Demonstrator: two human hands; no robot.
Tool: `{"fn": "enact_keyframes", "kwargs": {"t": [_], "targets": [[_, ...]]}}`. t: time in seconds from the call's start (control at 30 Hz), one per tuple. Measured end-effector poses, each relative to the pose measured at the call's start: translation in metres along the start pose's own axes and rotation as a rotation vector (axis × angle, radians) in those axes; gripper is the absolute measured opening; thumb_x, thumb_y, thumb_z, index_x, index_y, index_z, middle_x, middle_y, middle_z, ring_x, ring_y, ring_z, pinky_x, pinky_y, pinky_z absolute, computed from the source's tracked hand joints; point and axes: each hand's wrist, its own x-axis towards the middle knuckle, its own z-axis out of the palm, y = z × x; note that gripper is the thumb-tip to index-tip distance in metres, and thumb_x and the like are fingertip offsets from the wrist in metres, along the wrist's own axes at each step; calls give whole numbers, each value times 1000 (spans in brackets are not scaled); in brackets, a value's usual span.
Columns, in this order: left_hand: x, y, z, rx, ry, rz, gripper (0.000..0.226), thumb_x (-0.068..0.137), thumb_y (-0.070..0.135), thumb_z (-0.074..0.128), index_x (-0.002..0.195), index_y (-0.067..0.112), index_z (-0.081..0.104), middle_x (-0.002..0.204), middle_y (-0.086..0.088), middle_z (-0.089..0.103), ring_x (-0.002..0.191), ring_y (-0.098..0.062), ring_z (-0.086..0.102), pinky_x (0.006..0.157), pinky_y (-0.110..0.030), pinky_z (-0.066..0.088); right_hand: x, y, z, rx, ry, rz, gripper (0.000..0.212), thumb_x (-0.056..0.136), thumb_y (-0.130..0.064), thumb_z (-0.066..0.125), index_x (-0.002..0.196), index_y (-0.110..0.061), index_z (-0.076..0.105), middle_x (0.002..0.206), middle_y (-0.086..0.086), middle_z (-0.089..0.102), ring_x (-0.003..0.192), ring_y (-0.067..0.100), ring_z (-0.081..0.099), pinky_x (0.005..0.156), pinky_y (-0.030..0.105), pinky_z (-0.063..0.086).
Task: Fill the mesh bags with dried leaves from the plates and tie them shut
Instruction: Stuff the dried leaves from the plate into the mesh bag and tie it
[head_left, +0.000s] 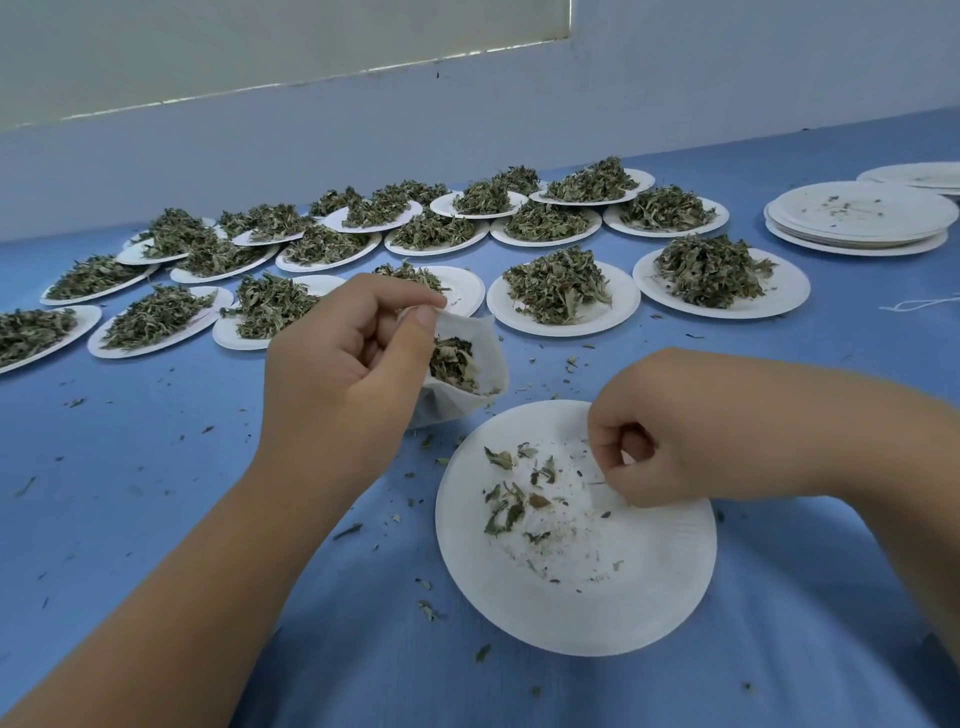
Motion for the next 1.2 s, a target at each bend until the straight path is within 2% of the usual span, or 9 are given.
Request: {"fn": "enact_keyframes", "kwargs": {"t": [0.13, 0.23, 0.37, 0.6, 0.77, 0.83, 0.97, 1.07, 1.2], "targets": [[0, 0, 0, 5, -10, 10, 18, 92, 16, 55, 90, 32, 65, 62, 5, 47, 52, -6, 40, 50, -12, 35, 5, -15, 5, 102, 188, -117, 7, 79, -31, 62, 73, -35, 62, 78, -19, 58, 73, 2, 56, 63, 25, 50], [0, 0, 1, 15, -11, 5, 18, 92, 17, 56, 89, 33, 65, 62, 8, 48, 53, -4, 42, 51, -11, 35, 14, -29, 11, 116, 248, -181, 8, 85, -31, 61, 78, -33, 65, 74, -13, 56, 72, 5, 54, 64, 25, 48], [0, -1, 1, 26, -10, 8, 17, 92, 17, 55, 90, 32, 65, 60, 13, 48, 52, -3, 42, 51, -9, 33, 19, -30, 17, 110, 228, -175, 12, 90, -34, 58, 87, -31, 70, 78, -14, 53, 72, 1, 50, 64, 21, 43], [1, -1, 0, 20, -8, 13, 18, 92, 16, 55, 91, 30, 65, 58, 16, 47, 50, -1, 41, 51, -8, 32, 14, -24, 17, 107, 143, -131, 7, 85, -35, 64, 86, -33, 70, 78, -16, 56, 75, -6, 51, 61, 15, 41], [1, -2, -1, 20, -8, 11, 17, 91, 18, 55, 91, 30, 66, 59, 14, 46, 50, -2, 39, 50, -9, 32, 13, -28, 18, 87, 126, -133, 6, 85, -36, 63, 86, -33, 69, 80, -16, 54, 76, -7, 50, 60, 16, 39], [2, -1, -1, 20, -7, 13, 17, 91, 17, 55, 90, 30, 66, 59, 13, 46, 49, -3, 39, 50, -9, 32, 13, -29, 17, 81, 143, -105, 14, 83, -48, 61, 86, -35, 65, 83, -17, 52, 79, -9, 47, 60, 15, 36], [2, 0, -1, 31, -7, 19, 17, 90, 16, 55, 89, 30, 65, 60, 9, 47, 50, -4, 39, 50, -8, 32, 11, -33, 17, 93, 129, -8, 53, 62, -79, 46, 99, -42, 53, 95, -20, 46, 82, -7, 47, 66, 17, 39], [1, 1, 0, 29, -14, 13, 16, 90, 16, 56, 89, 28, 66, 62, 1, 47, 50, -6, 39, 51, -7, 32, 10, -37, 22, 48, 87, 30, 67, 58, -84, 47, 110, -42, 47, 101, -20, 41, 87, -2, 47, 76, 27, 46], [1, 2, 1, 27, -18, 3, 16, 90, 15, 56, 89, 27, 66, 61, 5, 46, 49, -5, 39, 49, -8, 31, 15, -43, 30, -13, 94, 35, 63, 68, -79, 53, 116, -38, 45, 105, -17, 39, 89, 4, 45, 63, 15, 33]]}}
